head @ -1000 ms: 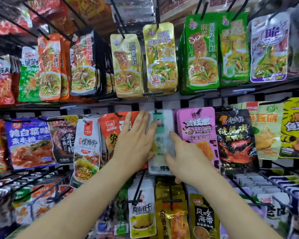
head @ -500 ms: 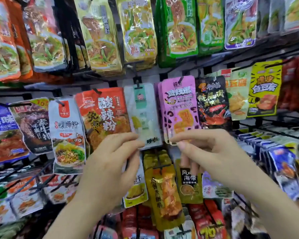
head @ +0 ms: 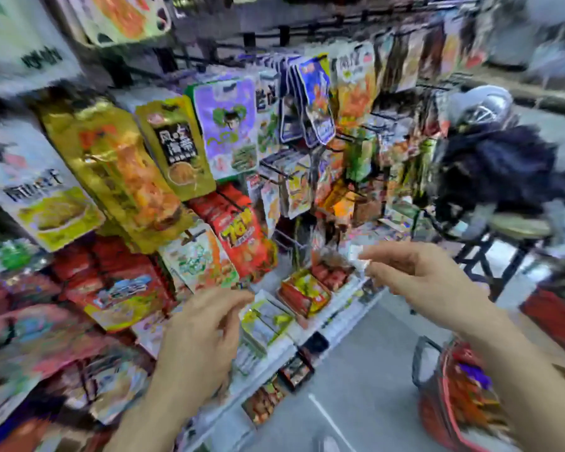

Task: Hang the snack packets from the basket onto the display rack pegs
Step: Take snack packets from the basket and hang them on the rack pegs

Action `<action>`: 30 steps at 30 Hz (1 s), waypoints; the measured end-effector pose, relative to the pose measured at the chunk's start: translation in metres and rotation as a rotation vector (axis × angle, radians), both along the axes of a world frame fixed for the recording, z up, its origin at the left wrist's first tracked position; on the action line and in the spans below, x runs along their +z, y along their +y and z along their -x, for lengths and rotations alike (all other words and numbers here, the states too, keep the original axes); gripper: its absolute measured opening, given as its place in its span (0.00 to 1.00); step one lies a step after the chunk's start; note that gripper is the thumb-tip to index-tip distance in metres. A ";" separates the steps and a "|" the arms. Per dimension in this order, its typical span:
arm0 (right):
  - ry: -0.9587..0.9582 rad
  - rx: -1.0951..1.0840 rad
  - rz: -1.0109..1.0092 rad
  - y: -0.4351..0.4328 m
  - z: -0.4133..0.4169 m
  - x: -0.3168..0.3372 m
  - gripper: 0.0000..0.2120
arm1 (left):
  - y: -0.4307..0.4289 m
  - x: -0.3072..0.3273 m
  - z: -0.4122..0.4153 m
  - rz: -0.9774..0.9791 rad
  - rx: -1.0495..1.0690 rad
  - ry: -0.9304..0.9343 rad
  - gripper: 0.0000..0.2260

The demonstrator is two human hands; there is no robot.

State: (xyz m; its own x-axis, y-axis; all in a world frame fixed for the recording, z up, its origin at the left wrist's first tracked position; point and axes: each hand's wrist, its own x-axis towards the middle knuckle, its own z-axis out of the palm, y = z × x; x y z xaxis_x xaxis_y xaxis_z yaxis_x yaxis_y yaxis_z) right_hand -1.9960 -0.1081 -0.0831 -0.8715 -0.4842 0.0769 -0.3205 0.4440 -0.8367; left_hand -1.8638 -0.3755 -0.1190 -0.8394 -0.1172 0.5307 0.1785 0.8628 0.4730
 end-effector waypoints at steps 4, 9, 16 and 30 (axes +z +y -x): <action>-0.098 -0.143 -0.062 0.054 -0.013 -0.059 0.16 | 0.032 -0.050 0.004 -0.045 0.011 -0.204 0.15; -0.214 -0.320 -0.045 0.107 -0.012 -0.116 0.13 | 0.068 -0.101 0.018 -0.109 -0.032 -0.513 0.16; -0.290 -0.607 -0.021 0.224 0.019 -0.187 0.09 | 0.187 -0.146 0.082 -0.219 -0.076 -0.639 0.13; -0.802 -1.018 0.017 0.501 0.042 -0.387 0.13 | 0.509 -0.372 0.234 0.017 -0.487 -1.100 0.17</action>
